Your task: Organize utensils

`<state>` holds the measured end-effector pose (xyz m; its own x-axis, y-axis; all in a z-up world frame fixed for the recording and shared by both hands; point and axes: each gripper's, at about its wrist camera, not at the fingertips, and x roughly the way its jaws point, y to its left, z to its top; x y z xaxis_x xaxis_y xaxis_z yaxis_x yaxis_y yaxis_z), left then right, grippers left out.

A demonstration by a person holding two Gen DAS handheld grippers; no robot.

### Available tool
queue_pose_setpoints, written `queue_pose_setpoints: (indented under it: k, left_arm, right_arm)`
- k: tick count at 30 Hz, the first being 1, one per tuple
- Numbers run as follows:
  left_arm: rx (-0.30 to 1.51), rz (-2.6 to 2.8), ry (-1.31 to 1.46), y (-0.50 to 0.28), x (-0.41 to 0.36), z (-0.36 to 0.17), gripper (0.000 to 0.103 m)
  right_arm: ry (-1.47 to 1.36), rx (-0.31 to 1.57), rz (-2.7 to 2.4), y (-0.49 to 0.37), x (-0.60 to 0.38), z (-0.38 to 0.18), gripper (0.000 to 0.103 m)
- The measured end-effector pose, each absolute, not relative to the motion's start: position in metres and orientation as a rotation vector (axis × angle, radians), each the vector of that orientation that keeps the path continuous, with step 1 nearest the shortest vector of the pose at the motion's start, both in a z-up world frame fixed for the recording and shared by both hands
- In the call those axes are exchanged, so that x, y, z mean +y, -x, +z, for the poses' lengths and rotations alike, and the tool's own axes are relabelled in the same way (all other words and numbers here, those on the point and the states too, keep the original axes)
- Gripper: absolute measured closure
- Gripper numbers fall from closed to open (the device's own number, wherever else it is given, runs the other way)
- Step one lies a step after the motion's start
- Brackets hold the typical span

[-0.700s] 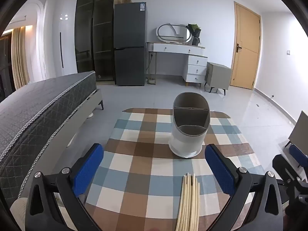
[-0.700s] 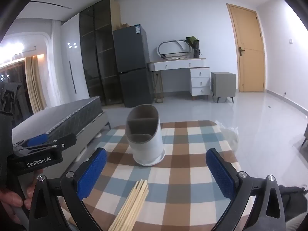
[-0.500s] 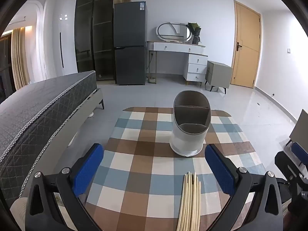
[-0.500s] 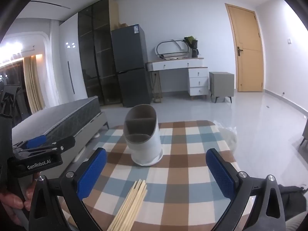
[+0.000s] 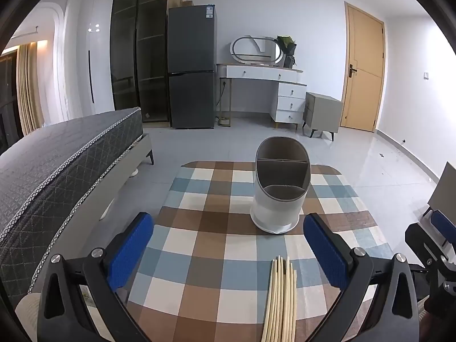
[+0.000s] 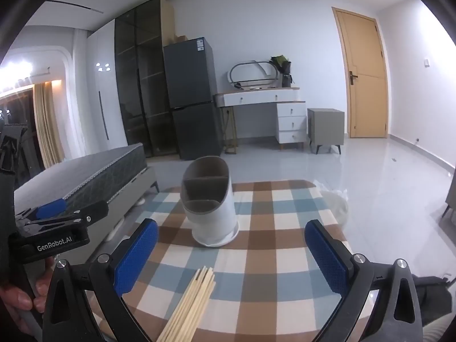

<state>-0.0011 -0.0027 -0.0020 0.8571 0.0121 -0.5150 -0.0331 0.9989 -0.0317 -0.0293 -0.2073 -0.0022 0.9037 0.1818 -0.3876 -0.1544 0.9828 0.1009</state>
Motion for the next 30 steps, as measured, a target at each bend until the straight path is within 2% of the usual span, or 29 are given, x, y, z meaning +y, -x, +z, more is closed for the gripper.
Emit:
queue_pose_setpoints:
  k: [30]
  left_arm:
    - [0.549, 0.026, 0.045, 0.0006, -0.0022, -0.0012, 0.001]
  right_arm:
    - [-0.063, 0.407, 0.169, 0.0308, -0.2081, -0.0012, 0.0]
